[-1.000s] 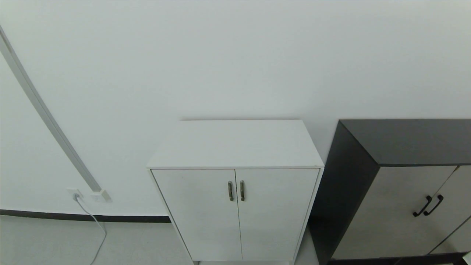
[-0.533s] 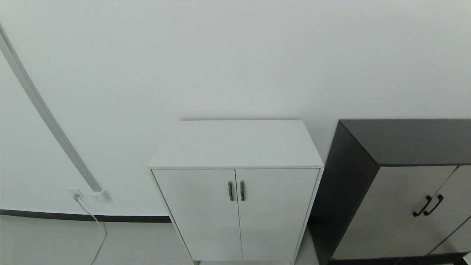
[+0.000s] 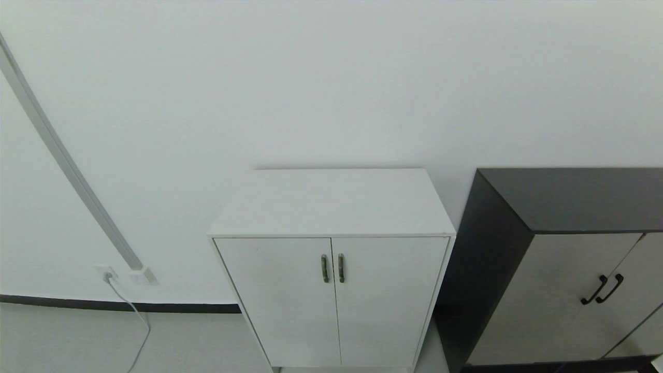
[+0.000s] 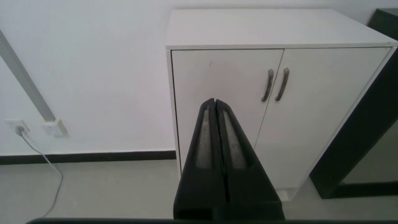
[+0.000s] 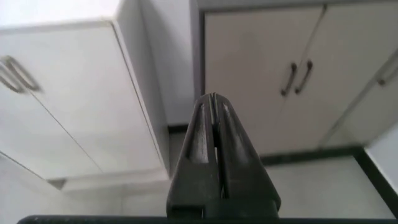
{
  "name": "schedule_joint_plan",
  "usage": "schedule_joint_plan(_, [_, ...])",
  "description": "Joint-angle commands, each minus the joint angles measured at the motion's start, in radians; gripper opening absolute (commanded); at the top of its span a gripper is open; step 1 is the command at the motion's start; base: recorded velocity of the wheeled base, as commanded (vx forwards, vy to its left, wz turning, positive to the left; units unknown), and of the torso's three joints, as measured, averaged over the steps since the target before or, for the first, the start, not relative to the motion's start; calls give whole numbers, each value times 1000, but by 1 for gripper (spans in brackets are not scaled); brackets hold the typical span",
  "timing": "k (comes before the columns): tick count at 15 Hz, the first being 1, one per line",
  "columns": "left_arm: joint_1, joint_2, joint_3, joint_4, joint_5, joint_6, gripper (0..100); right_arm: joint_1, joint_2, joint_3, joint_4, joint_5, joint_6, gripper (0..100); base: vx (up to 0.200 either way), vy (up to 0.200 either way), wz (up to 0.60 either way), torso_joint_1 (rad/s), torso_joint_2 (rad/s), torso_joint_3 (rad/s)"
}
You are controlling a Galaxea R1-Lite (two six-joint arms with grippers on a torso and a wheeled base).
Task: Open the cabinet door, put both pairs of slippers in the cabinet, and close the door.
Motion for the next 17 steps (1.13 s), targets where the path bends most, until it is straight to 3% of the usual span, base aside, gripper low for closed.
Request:
schedule_joint_plan(1, [1,1,0,0,0,0,0,11,-64,0,0,-2,15,0,0,0,0,0,0,0])
schedule_joint_plan(17, [1,1,0,-2,0,3,0,11,-64,0,-2,-11,52,0,0,0,0,0,0,0])
